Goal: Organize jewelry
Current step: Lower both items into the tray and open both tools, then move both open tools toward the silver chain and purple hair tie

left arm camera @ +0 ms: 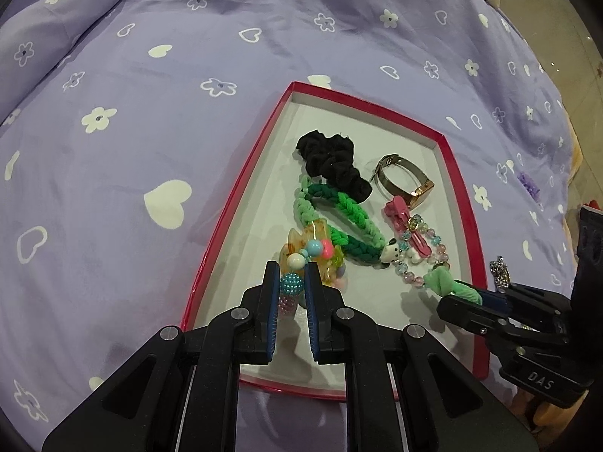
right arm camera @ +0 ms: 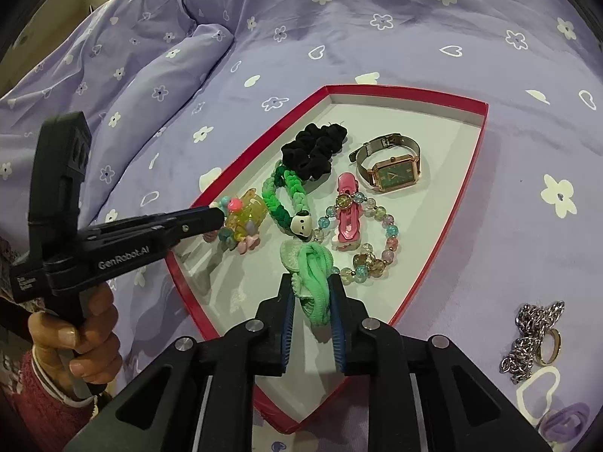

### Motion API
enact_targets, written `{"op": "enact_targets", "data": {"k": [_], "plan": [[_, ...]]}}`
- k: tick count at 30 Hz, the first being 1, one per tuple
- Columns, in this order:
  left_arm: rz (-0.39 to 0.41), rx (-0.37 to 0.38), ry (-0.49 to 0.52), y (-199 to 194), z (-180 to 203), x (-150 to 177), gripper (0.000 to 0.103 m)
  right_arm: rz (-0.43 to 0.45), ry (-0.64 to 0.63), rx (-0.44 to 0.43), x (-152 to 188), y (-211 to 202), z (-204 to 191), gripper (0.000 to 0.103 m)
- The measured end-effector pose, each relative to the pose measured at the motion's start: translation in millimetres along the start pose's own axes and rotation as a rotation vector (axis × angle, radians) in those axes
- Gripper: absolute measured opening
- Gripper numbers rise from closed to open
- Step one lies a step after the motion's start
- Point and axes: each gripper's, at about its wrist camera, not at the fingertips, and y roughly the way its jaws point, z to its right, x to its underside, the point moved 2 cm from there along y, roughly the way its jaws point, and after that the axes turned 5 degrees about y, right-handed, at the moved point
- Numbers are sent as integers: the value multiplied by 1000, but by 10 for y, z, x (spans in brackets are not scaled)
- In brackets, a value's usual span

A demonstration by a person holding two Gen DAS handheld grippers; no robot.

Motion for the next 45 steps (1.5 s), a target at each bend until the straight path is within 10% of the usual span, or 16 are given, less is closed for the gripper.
{"op": "enact_targets", "data": {"k": [45], "plan": [[50,-2,2,-452,194,97,36,121,44,-10,134,-613,109,47]]}}
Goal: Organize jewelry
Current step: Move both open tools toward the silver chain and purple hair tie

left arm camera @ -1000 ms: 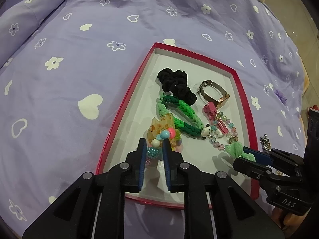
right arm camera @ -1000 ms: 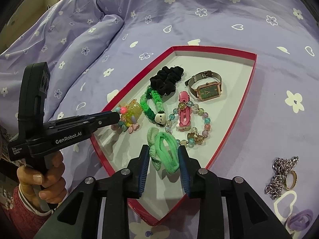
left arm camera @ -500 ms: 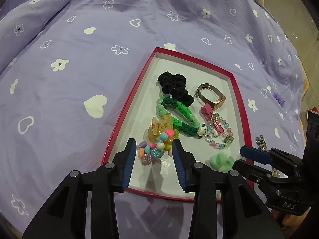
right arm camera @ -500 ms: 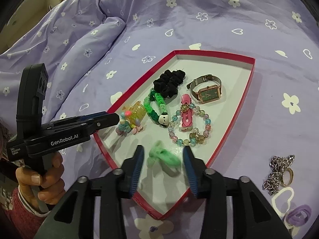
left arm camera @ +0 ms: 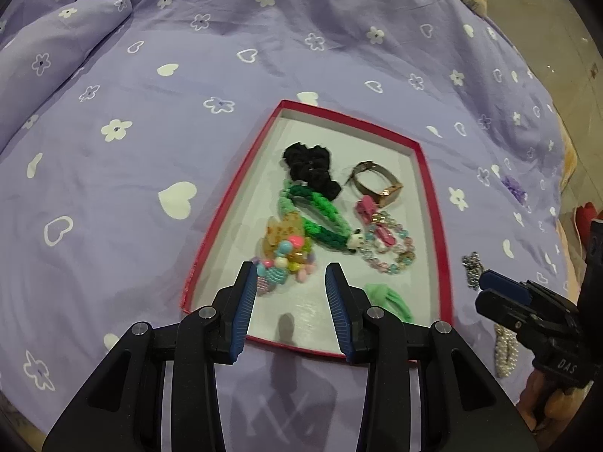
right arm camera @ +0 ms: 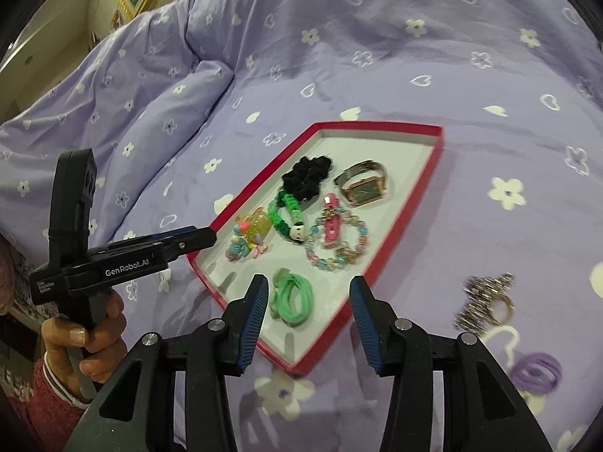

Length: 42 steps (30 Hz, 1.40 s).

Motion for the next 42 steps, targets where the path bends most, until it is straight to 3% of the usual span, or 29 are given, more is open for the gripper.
{"op": "enact_targets", "data": {"k": [4,23,32,42], "plan": [[18,16,20,-100,143,8,42,32,35,18,70,-218,155,47],[-6,143,172,-230,1071,190,42,158,206,155,448,-1166,1007,47],[-49,165,224,-134,1367,327,42,144,261,179,667,-1210,1252,47],[-77,172,286,95,1649,208,42,108,241,190,596,-1036,1386,47]]}}
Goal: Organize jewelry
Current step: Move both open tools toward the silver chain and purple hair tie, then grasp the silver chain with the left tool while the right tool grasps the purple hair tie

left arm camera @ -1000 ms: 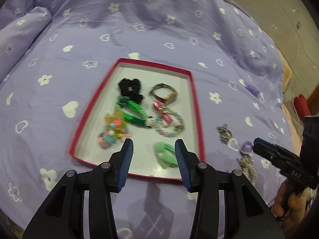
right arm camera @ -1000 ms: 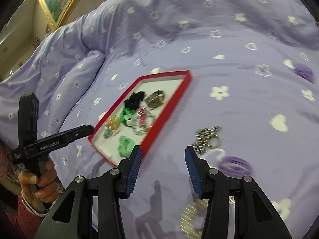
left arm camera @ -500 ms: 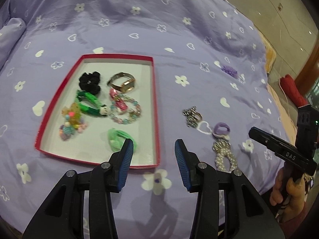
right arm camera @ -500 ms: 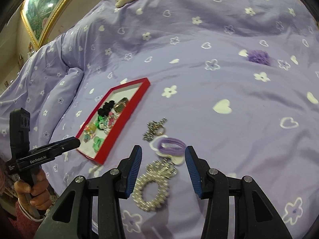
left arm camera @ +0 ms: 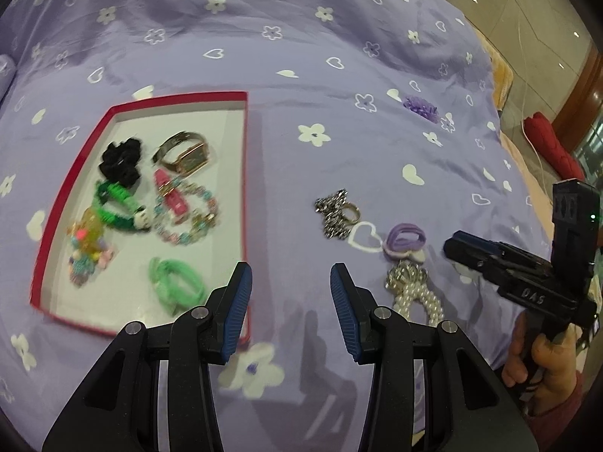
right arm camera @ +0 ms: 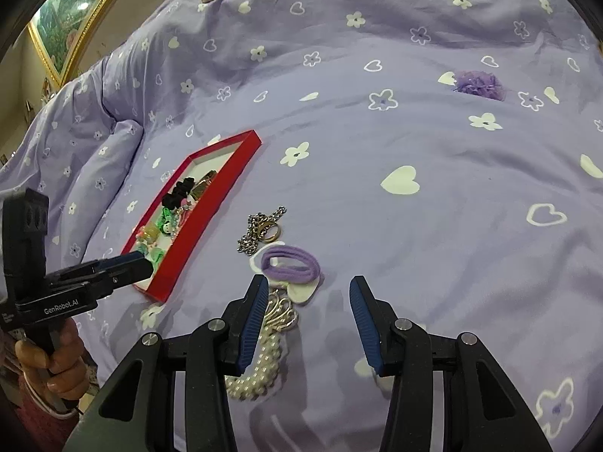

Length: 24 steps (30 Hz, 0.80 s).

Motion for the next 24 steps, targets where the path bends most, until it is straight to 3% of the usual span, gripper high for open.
{"op": "enact_targets", "data": {"k": [12,14,16,20,23,24], "plan": [[-97,-10,129,593,279,-290,42,-88,-76,10,-119,450,27,45],[-118,-16,145,685,318,-304,42,-95,-91,6,-115,495,24,39],[-131,-23,161,778,359,-319,42,-102,-107,15,-112,523,26,9],[-154,-27,181,938,414,-336,42,-100,-84,-4,-122,489,103,5],[-150,-29,203,1017,453,-348,28,-79,-58,-19,-152,409,150,5],[-147,-20,208,1029,467,-353,18,-70,-48,-23,-162,376,165,5]]}}
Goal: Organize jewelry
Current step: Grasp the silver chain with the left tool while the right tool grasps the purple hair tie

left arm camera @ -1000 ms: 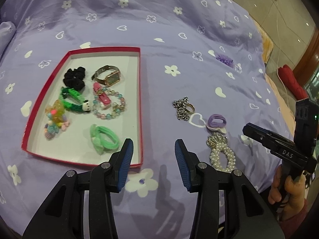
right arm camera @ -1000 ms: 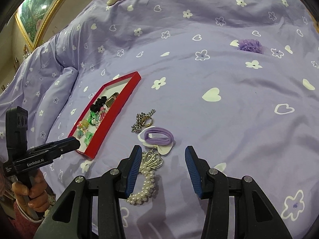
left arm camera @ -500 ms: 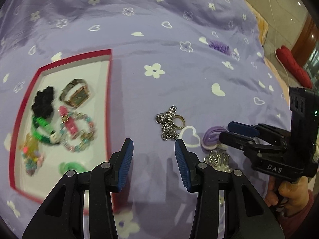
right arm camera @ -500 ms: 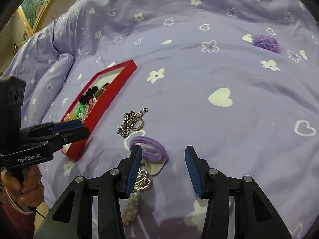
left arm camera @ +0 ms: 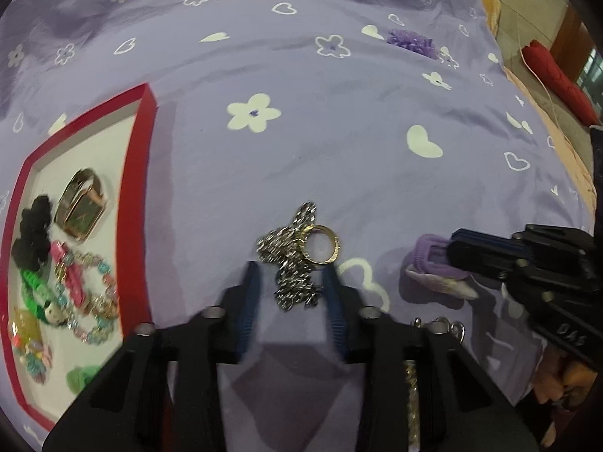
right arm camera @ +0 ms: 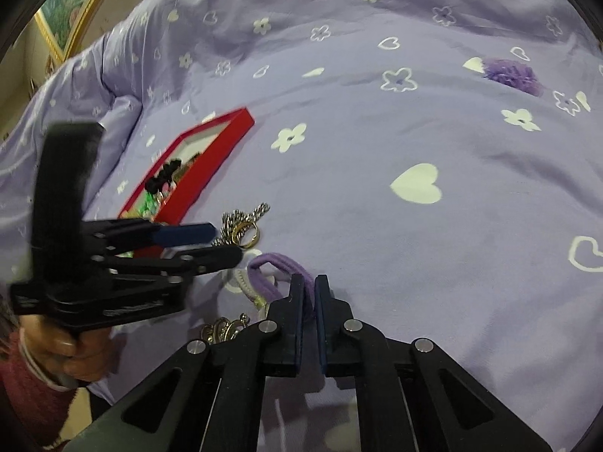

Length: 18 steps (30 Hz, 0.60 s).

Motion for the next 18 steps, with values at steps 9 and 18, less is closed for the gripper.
{"op": "enact_targets", "data": {"k": [9,18], "plan": [[61,51,-55,-200,-68,33,9,73,60,-24,-44,-262,105,5],[182,65,-97,-774,-134,46,8,117,53,-39,-98,-399,-22,5]]}}
